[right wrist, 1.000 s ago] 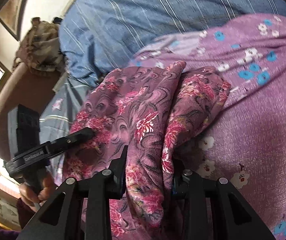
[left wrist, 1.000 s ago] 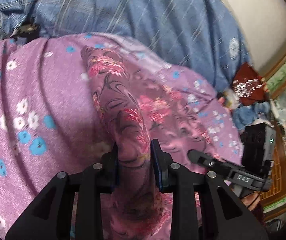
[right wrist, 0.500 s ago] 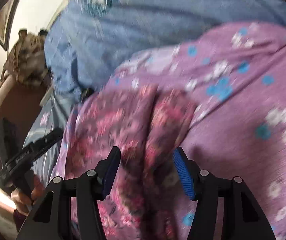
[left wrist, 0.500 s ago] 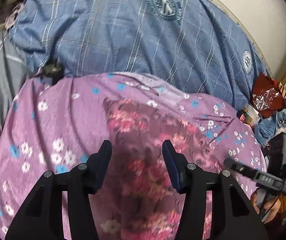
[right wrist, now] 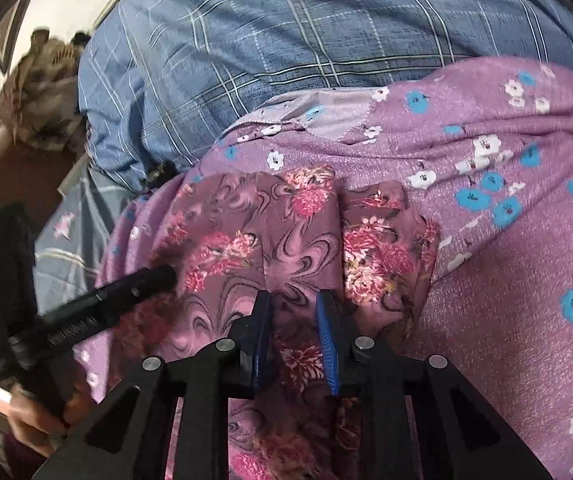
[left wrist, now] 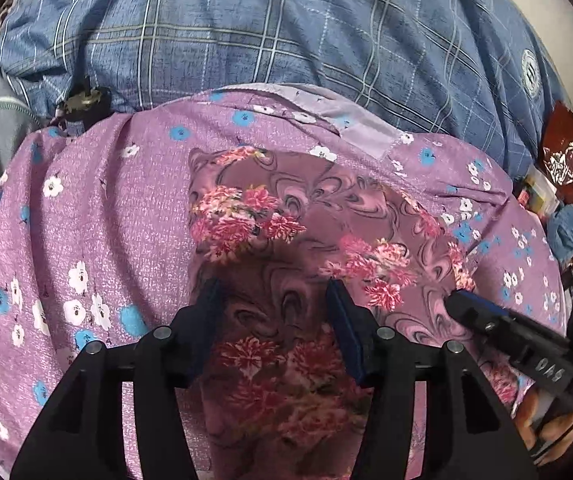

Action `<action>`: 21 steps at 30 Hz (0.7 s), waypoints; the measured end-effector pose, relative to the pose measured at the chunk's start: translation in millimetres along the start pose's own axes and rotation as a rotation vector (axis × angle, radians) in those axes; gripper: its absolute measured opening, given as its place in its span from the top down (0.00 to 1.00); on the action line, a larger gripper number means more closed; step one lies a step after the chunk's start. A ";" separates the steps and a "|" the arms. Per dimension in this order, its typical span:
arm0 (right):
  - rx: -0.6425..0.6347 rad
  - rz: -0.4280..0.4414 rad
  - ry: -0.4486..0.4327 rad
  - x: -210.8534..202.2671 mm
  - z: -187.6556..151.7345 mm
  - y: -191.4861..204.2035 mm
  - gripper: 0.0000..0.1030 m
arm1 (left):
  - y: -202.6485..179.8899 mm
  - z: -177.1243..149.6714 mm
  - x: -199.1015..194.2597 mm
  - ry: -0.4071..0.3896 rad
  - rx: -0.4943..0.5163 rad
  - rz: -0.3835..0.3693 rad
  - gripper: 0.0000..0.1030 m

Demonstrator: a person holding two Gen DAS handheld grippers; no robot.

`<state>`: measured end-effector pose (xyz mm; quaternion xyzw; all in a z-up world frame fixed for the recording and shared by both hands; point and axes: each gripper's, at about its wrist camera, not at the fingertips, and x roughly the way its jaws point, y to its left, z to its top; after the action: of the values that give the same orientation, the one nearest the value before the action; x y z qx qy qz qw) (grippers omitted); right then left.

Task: Fold small clothes

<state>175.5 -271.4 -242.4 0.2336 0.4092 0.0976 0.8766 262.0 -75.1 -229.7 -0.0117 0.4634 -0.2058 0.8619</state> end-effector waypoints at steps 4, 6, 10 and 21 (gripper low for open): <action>-0.033 0.049 -0.067 -34.2 -12.3 6.9 0.74 | 0.8 -7.9 -24.5 -0.033 0.005 0.011 0.47; -0.057 0.071 -0.092 -49.2 -20.6 12.4 0.74 | 0.0 -20.5 -43.7 -0.063 0.014 0.006 0.46; -0.115 0.013 -0.097 -68.5 -43.3 31.5 0.74 | -9.5 -47.7 -66.3 -0.095 0.041 0.078 0.38; -0.151 -0.124 -0.033 -58.8 -84.3 49.2 0.73 | -11.0 -99.6 -70.9 -0.035 0.021 0.172 0.19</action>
<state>74.2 -222.1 -225.7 0.1427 0.4001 0.0698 0.9026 143.7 -42.3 -227.9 0.0335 0.4452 -0.1354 0.8845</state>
